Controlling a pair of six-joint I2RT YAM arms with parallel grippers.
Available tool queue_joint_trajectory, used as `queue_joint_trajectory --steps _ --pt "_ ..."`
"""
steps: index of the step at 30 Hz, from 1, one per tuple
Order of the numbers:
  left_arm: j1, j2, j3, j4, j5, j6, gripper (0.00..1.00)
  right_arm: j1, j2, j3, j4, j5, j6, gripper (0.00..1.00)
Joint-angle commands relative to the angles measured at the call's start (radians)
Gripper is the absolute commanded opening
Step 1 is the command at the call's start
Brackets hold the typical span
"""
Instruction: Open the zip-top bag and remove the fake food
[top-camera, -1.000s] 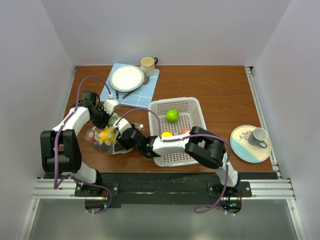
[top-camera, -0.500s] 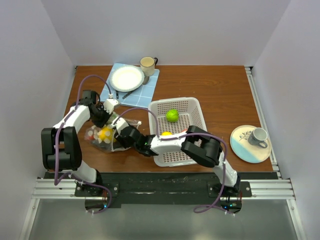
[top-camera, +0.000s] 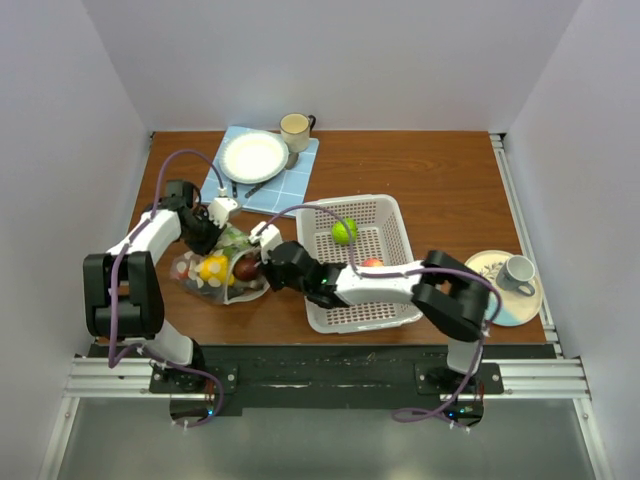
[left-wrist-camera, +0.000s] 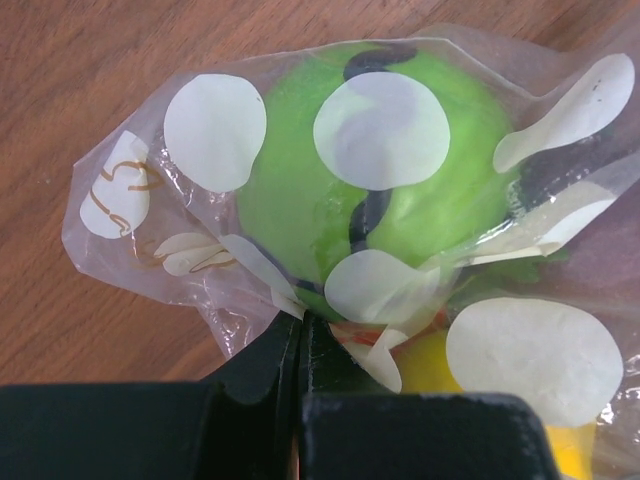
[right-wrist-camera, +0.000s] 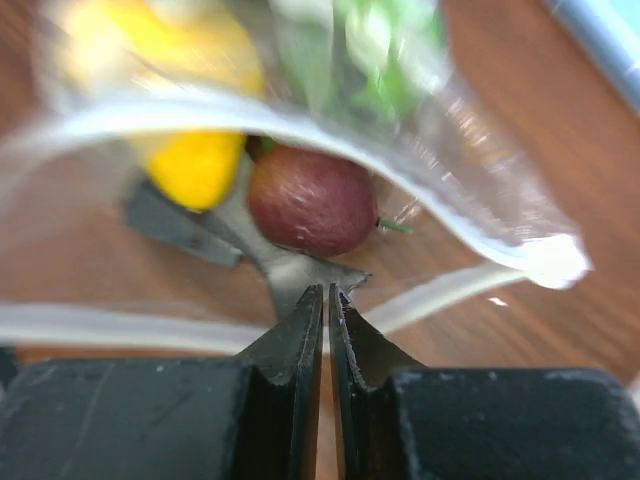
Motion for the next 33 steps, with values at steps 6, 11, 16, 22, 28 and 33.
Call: queue_joint_trajectory --steps 6,11,16,22,28,33 --pt "-0.007 0.021 -0.017 0.025 0.024 -0.025 0.0 0.003 -0.245 -0.136 0.037 -0.021 0.011 0.16" --pt "-0.007 0.012 -0.027 0.028 0.026 -0.033 0.0 0.029 -0.109 -0.03 -0.002 -0.061 -0.109 0.35" --pt "-0.007 0.026 -0.034 0.039 0.018 -0.033 0.0 0.066 -0.018 0.027 0.047 -0.032 -0.187 0.37" --pt "-0.007 0.072 -0.006 0.039 0.029 -0.036 0.0 0.083 0.028 -0.136 0.478 -0.027 -0.309 0.78" --pt "-0.007 0.076 0.0 0.03 0.034 -0.022 0.0 0.061 0.129 -0.033 0.448 -0.029 -0.303 0.8" --pt "-0.007 0.07 -0.003 0.027 0.028 -0.005 0.0 0.035 0.163 0.019 0.439 -0.024 -0.281 0.79"
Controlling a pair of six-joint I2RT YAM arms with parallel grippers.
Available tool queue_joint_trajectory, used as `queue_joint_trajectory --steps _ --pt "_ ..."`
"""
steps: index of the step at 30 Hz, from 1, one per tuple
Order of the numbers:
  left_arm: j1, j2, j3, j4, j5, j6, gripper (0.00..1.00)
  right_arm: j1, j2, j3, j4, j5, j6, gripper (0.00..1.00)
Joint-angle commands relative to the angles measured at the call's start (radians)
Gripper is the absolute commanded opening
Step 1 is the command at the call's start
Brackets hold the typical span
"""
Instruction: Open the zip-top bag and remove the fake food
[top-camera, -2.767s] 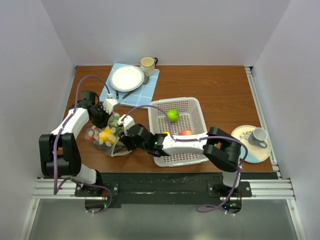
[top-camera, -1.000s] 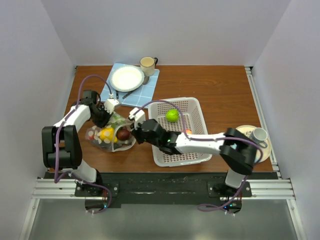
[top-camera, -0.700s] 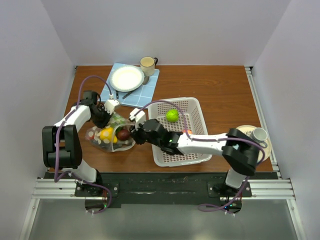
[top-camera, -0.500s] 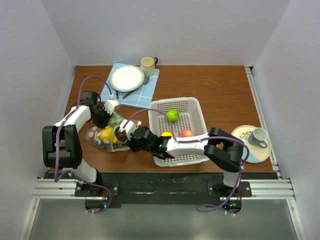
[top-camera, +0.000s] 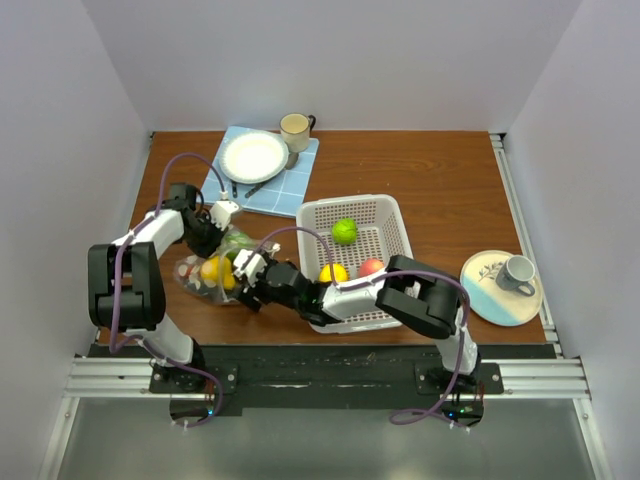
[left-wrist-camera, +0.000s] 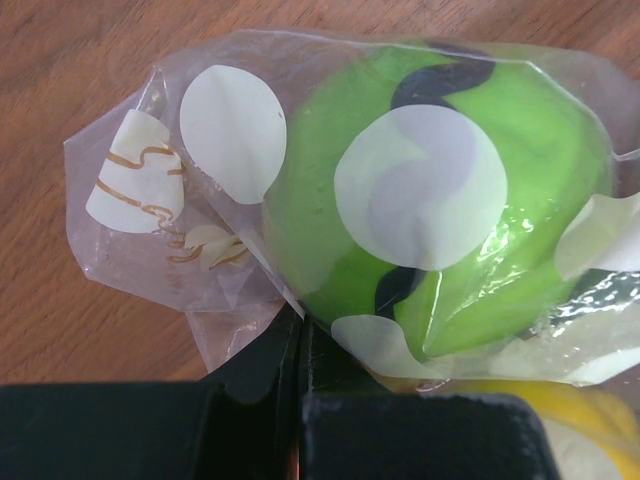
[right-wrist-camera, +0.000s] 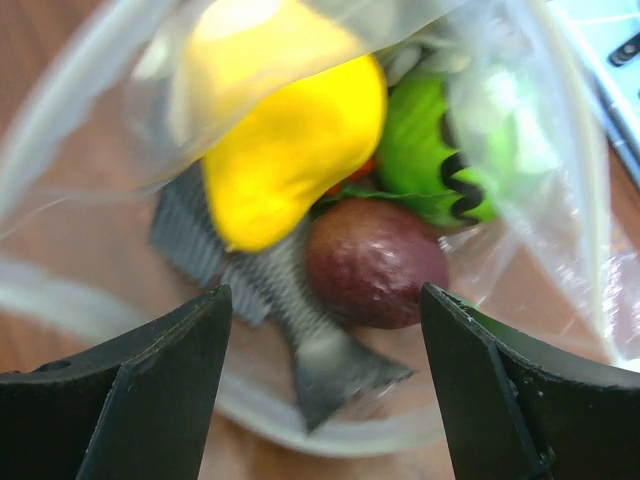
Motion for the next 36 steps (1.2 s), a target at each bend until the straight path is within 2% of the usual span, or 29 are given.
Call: queue_joint_trajectory --steps 1,11,20,28,30,33,34,36 --pt "-0.007 0.012 0.01 -0.01 0.016 0.023 0.0 -0.028 0.015 0.078 0.065 0.024 0.006 0.78" --pt "-0.006 0.03 0.008 -0.01 0.021 0.032 0.0 -0.087 0.089 0.187 -0.038 -0.01 0.07 0.7" --pt "-0.007 0.033 0.018 -0.007 0.021 0.027 0.0 -0.087 0.033 0.076 -0.072 -0.03 0.122 0.71" --pt "-0.007 0.028 0.01 -0.002 0.028 0.021 0.0 -0.086 -0.007 0.046 -0.141 -0.079 0.147 0.73" --pt "-0.007 0.028 0.01 -0.002 0.028 0.021 0.0 -0.086 -0.006 0.046 -0.152 -0.082 0.148 0.69" --pt "-0.007 0.024 0.008 -0.004 0.025 0.019 0.0 -0.086 -0.006 0.055 -0.168 -0.099 0.156 0.56" --pt "-0.007 0.021 0.008 -0.004 0.025 0.019 0.0 -0.086 -0.01 0.062 -0.176 -0.106 0.158 0.43" --pt "-0.007 0.019 0.01 -0.007 0.025 0.02 0.0 -0.086 -0.024 0.069 -0.199 -0.117 0.158 0.29"
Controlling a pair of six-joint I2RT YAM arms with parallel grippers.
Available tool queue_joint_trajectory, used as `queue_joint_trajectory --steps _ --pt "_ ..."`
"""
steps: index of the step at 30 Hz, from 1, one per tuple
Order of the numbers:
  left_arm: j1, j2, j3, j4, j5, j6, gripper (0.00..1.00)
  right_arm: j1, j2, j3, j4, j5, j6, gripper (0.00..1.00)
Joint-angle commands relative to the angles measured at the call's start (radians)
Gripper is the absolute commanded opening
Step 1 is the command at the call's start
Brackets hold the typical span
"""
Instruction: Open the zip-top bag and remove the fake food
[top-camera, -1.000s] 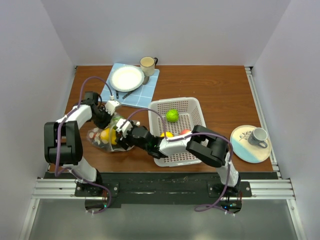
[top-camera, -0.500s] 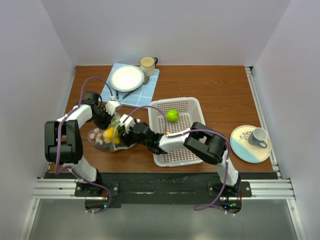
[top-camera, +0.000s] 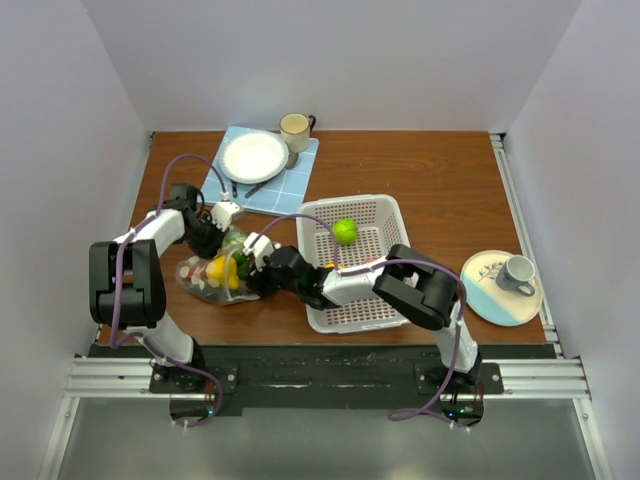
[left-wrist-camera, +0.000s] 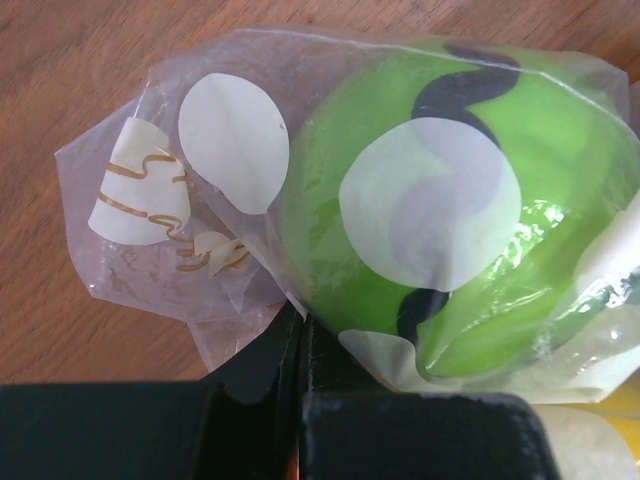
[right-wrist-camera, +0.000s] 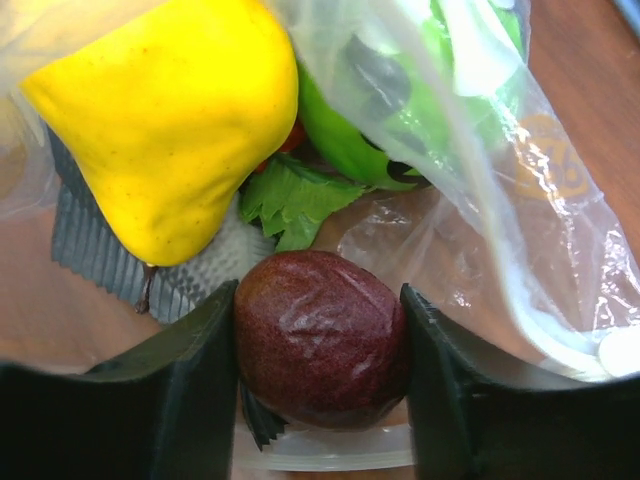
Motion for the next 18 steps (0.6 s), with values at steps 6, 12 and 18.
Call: queue_joint_trajectory --steps 6,12,18 --pt "-0.007 0.001 0.016 -0.015 0.008 0.009 0.0 0.002 -0.242 -0.019 -0.12 -0.016 0.012 0.09" --pt "-0.007 -0.03 0.038 -0.038 -0.008 0.005 0.0 -0.007 -0.481 -0.121 -0.182 0.119 -0.002 0.1" --pt "-0.007 -0.071 0.064 -0.067 -0.012 0.001 0.0 -0.046 -0.59 -0.271 -0.237 0.278 0.068 0.13"
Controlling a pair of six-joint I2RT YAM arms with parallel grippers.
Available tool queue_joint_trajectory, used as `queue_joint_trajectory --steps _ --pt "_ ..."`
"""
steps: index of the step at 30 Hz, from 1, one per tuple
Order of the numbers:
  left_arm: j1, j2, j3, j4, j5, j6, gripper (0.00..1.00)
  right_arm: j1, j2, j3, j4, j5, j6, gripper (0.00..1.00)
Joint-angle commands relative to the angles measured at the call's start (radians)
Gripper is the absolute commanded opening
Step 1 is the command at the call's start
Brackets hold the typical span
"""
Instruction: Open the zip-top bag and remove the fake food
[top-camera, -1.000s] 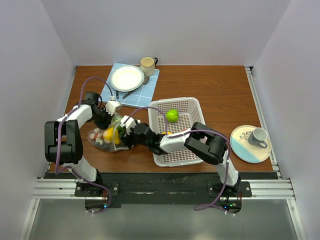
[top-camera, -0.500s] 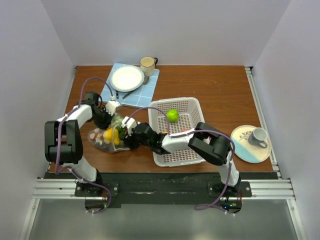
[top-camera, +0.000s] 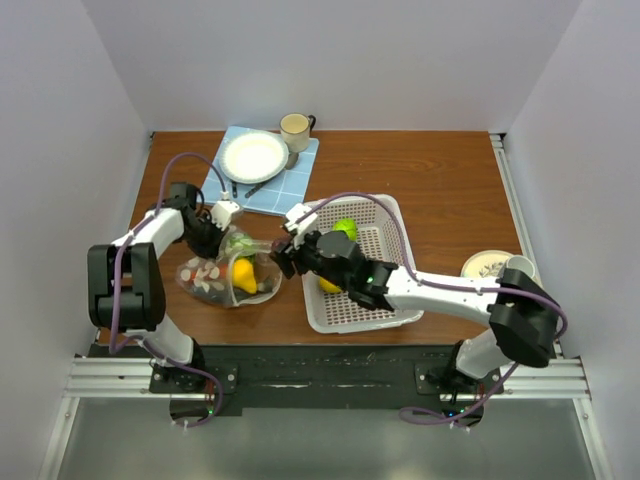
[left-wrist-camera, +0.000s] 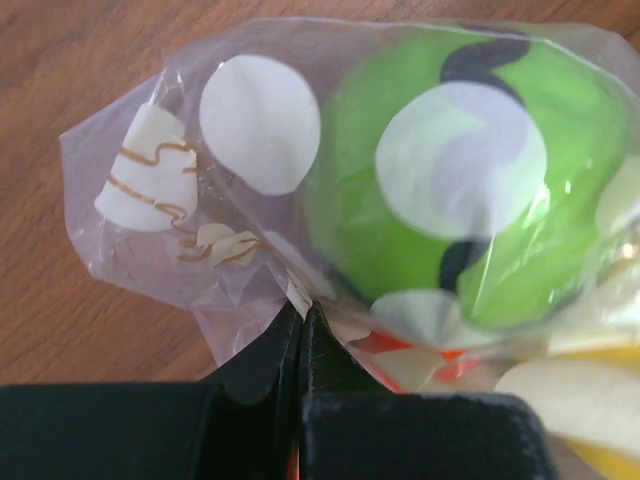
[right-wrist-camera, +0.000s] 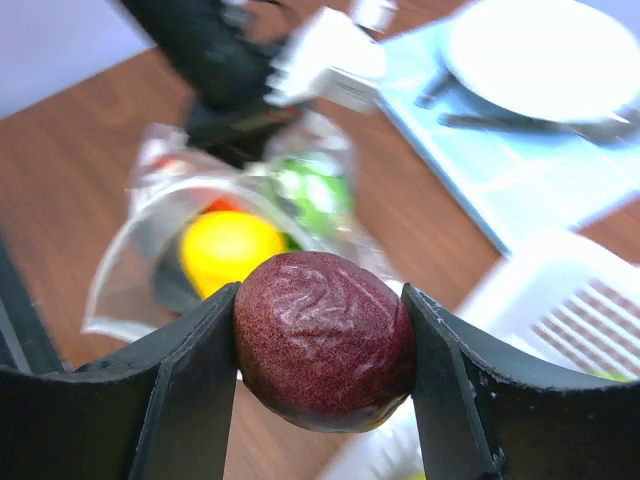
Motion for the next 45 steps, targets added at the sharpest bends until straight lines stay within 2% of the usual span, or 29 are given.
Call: queue_joint_trajectory --steps 1,6,10,12,13,14,15,16,18,22,27,32,35,39,45 --pt "-0.003 -0.056 0.053 -0.039 -0.007 0.001 0.0 -0.033 -0.039 -0.119 -0.086 0.185 0.068 0.13" --pt "-0.002 -0.101 0.067 -0.071 0.008 -0.002 0.0 -0.081 -0.029 -0.157 -0.208 0.431 0.202 0.17" --pt "-0.008 -0.127 0.086 -0.103 0.02 -0.014 0.0 -0.081 0.048 -0.022 -0.381 0.524 0.282 0.21" --pt "-0.012 -0.136 0.098 -0.116 0.023 -0.017 0.0 -0.082 0.082 0.03 -0.452 0.513 0.285 0.25" --pt "-0.014 -0.15 0.101 -0.128 0.025 -0.023 0.0 -0.079 0.082 0.044 -0.449 0.498 0.283 0.59" --pt "-0.022 -0.156 0.113 -0.134 0.025 -0.025 0.0 -0.081 0.076 0.04 -0.422 0.483 0.282 0.76" --pt "-0.025 -0.162 0.122 -0.142 0.023 -0.03 0.0 -0.081 0.044 0.028 -0.396 0.463 0.265 0.9" --pt "-0.029 -0.174 0.132 -0.161 0.025 -0.036 0.0 -0.081 0.022 -0.012 -0.362 0.443 0.253 0.99" --pt "-0.046 -0.185 0.173 -0.184 0.03 -0.042 0.0 -0.079 -0.042 -0.049 -0.279 0.388 0.227 0.99" --pt "-0.088 -0.211 0.244 -0.237 0.03 -0.069 0.0 -0.069 -0.105 -0.089 -0.282 0.349 0.21 0.99" --pt "-0.12 -0.204 0.198 -0.205 -0.007 -0.083 0.0 0.088 -0.128 -0.103 -0.264 0.429 0.154 0.99" --pt "-0.12 -0.182 0.068 -0.117 -0.069 -0.085 0.0 0.244 -0.018 0.004 -0.288 0.392 0.194 0.87" --pt "-0.12 -0.167 0.015 -0.073 -0.111 -0.077 0.0 0.286 0.083 0.063 -0.3 0.34 0.239 0.81" --pt "-0.12 -0.153 -0.026 -0.034 -0.148 -0.066 0.0 0.303 0.187 0.115 -0.305 0.296 0.286 0.74" --pt "-0.12 -0.141 -0.055 -0.007 -0.167 -0.05 0.0 0.301 0.304 0.167 -0.284 0.303 0.291 0.73"
